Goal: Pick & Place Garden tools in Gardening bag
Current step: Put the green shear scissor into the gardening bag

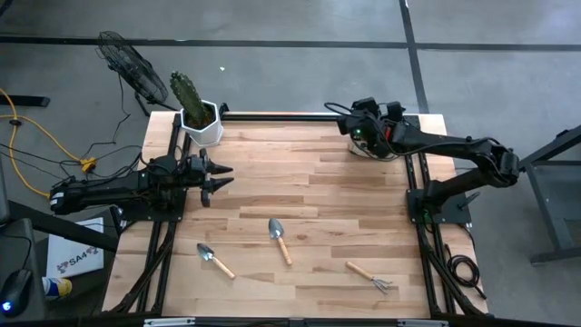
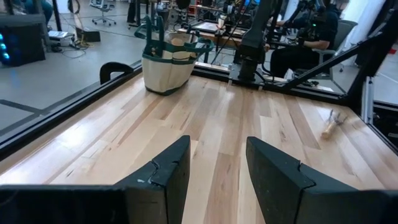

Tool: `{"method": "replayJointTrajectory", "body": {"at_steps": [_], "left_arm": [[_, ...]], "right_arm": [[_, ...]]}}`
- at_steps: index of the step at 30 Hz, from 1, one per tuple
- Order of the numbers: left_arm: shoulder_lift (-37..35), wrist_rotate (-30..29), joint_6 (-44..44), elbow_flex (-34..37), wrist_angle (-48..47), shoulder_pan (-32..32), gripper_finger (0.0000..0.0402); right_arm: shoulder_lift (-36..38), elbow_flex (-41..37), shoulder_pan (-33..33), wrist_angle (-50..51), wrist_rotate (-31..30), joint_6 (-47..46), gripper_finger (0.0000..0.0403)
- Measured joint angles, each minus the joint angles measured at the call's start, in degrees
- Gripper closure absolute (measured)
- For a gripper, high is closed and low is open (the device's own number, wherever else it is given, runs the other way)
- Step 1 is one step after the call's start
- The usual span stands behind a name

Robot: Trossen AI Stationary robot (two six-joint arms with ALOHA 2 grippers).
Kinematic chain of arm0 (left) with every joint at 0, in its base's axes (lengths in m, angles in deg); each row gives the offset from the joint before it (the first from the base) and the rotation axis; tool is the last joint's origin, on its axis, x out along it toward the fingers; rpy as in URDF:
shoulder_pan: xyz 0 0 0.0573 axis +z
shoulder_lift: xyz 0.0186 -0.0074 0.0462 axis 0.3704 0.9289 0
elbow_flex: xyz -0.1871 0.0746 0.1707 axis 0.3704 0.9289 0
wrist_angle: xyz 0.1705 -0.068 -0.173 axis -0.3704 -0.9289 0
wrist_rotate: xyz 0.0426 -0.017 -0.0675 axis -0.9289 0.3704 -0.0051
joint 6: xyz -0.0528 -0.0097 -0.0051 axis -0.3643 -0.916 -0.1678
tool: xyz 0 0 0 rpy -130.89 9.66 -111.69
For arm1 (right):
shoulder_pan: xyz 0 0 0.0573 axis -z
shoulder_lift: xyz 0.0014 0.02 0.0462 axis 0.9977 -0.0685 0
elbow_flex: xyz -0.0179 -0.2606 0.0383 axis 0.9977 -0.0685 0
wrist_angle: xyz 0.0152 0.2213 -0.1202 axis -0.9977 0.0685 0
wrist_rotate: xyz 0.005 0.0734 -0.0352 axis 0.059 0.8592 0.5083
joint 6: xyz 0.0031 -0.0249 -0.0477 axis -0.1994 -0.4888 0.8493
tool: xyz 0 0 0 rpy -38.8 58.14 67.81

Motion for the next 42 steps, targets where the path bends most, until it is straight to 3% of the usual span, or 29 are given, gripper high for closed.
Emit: {"method": "replayJointTrajectory", "body": {"at_steps": [6,16,25,35,42], "left_arm": [[0.01,-0.18,-0.05,0.0,0.0,-0.01,0.0249],[0.02,-0.2,-0.05,0.0,-0.04,0.0,0.0249],[0.02,-0.21,-0.04,0.0,-0.65,-0.02,0.0249],[0.02,-0.21,-0.05,0.0,-1.92,-0.02,0.0249],[0.02,-0.21,-0.05,0.0,-2.39,0.0,0.0249]], "right_arm": [[0.0,0.0,0.93,4.02,4.39,-4.11,0.0399],[0.0,0.0,1.7,7.71,6.52,-8.04,0.0399],[0.0,0.0,1.77,4.51,13.42,-6.56,0.0399],[0.0,0.0,4.36,4.7,27.68,-6.67,0.0399],[0.0,0.0,4.83,4.71,29.32,-6.5,0.0399]]}}
